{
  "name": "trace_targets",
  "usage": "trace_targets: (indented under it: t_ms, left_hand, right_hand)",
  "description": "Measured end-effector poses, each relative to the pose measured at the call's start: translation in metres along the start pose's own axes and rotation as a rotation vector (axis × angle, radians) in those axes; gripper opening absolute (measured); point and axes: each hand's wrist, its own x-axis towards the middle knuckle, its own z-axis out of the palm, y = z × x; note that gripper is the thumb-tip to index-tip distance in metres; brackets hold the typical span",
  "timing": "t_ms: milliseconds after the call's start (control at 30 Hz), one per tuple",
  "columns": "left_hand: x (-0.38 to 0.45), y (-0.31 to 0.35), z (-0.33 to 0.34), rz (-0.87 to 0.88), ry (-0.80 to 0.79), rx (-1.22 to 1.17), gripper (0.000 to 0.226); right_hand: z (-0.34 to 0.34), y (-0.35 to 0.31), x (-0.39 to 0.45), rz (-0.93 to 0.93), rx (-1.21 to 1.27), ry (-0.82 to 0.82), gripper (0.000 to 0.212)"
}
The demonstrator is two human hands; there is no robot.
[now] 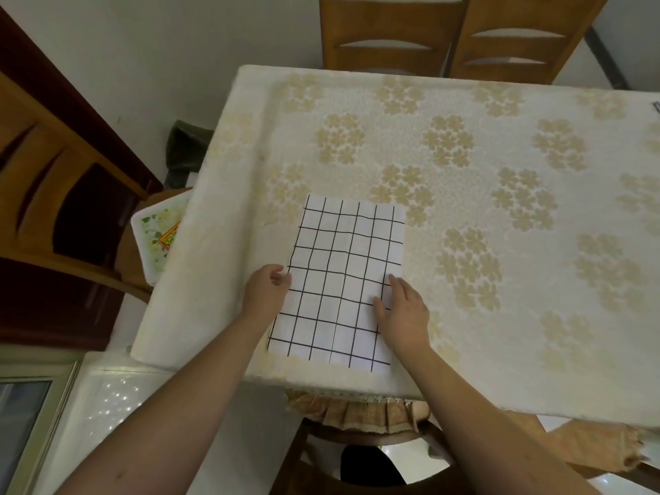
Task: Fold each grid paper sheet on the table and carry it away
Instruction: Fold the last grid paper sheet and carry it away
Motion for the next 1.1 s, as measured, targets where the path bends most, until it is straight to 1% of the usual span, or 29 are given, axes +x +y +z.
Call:
trace_targets:
  t_ms: [33, 100, 167, 233, 300, 333, 433, 500, 533, 600, 667, 733, 867, 967, 1100]
  left_hand:
    - [0.005, 0.004, 0.003, -0.007, -0.011, 0.008, 0.035]
    - [0.016, 0.01, 0.008, -0.033, -0.011, 0.033, 0.04]
    - [0.027, 0.015, 0.011, -0.078, 0.001, 0.044, 0.042]
    - [0.038, 0.02, 0.014, -0.157, 0.001, 0.071, 0.04]
    - [0.045, 0.026, 0.017, -0.208, 0.0, 0.127, 0.034]
    - [0.047, 0.03, 0.018, -0.217, -0.001, 0.157, 0.031]
    - [0.047, 0.037, 0.022, -0.232, -0.01, 0.237, 0.03]
    - [0.046, 0.036, 0.023, -0.225, -0.02, 0.245, 0.03]
    - [0.045, 0.035, 0.022, -0.209, -0.022, 0.221, 0.029]
    - [0.041, 0.031, 0.021, -0.156, -0.014, 0.111, 0.025]
    - [0.036, 0.028, 0.02, -0.112, -0.008, -0.006, 0.017]
    - [0.032, 0.027, 0.017, -0.09, -0.014, -0.072, 0.013]
    - [0.026, 0.021, 0.011, -0.099, -0.048, -0.235, 0.025]
    - [0.022, 0.016, 0.005, -0.128, -0.065, -0.383, 0.034]
    - [0.015, 0.016, -0.001, -0.125, -0.088, -0.479, 0.03]
  right_hand:
    - [-0.001, 0.0, 0.003, 0.029, 0.025, 0.0, 0.057]
    - [-0.002, 0.001, 0.01, 0.109, 0.156, 0.014, 0.055]
    - [-0.005, 0.001, 0.019, 0.23, 0.334, 0.032, 0.054]
    - [-0.009, 0.001, 0.03, 0.376, 0.46, 0.023, 0.053]
    - [-0.013, 0.002, 0.041, 0.497, 0.506, -0.012, 0.05]
    - [-0.014, 0.002, 0.045, 0.526, 0.501, -0.034, 0.048]
    - [-0.013, 0.004, 0.053, 0.517, 0.486, -0.074, 0.036]
    - [-0.011, 0.006, 0.053, 0.512, 0.508, -0.072, 0.022]
    - [-0.011, 0.006, 0.052, 0.51, 0.52, -0.066, 0.017]
    - [-0.011, 0.007, 0.05, 0.503, 0.552, -0.048, 0.013]
    - [-0.013, 0.007, 0.047, 0.495, 0.581, -0.026, 0.012]
    - [-0.015, 0.007, 0.045, 0.489, 0.61, -0.018, 0.012]
    - [-0.021, 0.008, 0.04, 0.497, 0.739, 0.001, 0.024]
    - [-0.027, 0.011, 0.034, 0.496, 0.832, 0.006, 0.029]
    - [-0.035, 0.017, 0.023, 0.473, 0.978, -0.024, 0.027]
